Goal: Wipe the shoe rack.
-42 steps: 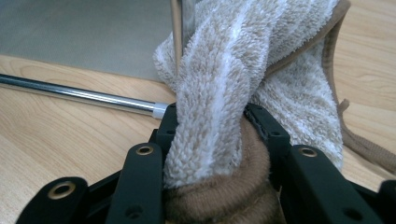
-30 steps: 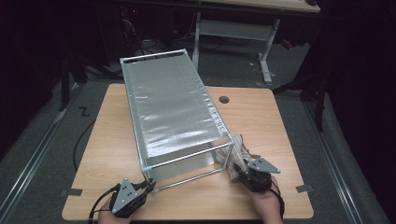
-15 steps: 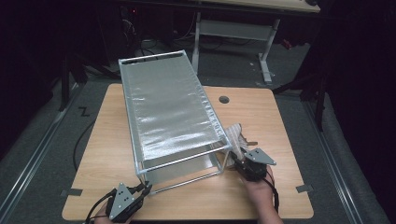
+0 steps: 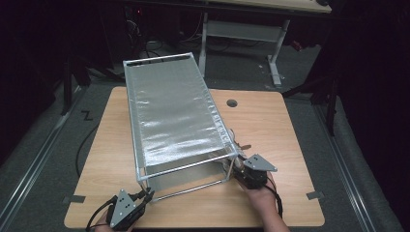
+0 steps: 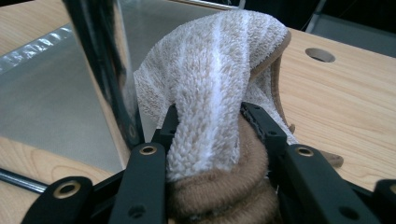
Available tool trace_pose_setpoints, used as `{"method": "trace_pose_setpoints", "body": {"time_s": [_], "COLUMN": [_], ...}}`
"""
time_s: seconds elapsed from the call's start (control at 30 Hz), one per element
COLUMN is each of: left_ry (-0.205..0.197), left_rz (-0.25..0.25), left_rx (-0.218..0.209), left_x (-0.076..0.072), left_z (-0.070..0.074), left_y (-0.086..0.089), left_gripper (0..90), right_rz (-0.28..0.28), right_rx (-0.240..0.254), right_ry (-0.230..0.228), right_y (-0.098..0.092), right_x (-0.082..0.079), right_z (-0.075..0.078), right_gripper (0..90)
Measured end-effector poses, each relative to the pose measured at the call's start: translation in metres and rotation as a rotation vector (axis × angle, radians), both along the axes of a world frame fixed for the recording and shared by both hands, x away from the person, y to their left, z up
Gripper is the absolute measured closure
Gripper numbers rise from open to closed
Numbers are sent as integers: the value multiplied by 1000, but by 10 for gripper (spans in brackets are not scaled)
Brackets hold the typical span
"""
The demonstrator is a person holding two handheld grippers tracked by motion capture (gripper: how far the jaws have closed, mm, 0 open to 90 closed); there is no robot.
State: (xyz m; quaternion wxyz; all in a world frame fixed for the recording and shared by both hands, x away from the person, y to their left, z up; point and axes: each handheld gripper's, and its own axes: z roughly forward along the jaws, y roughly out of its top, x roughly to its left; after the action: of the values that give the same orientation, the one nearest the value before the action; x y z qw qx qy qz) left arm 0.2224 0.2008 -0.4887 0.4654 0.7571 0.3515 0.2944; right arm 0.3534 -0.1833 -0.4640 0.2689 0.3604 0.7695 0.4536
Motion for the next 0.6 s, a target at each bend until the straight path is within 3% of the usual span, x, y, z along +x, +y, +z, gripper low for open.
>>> {"method": "trace_pose_setpoints", "body": {"time_s": [0.3, 0.6], "left_ry": [9, 16], "left_rz": [3, -31], "left_rx": [-17, -31], "left_x": [9, 35], "left_z": [0, 0], "left_y": [1, -12], "left_gripper": [791, 793], "right_rz": [4, -58], "right_rx": [-7, -6], "right_ry": [-1, 4], "right_y": [-4, -24], "right_x": [-11, -33], "right_z": [0, 0], "right_gripper": [646, 644]}}
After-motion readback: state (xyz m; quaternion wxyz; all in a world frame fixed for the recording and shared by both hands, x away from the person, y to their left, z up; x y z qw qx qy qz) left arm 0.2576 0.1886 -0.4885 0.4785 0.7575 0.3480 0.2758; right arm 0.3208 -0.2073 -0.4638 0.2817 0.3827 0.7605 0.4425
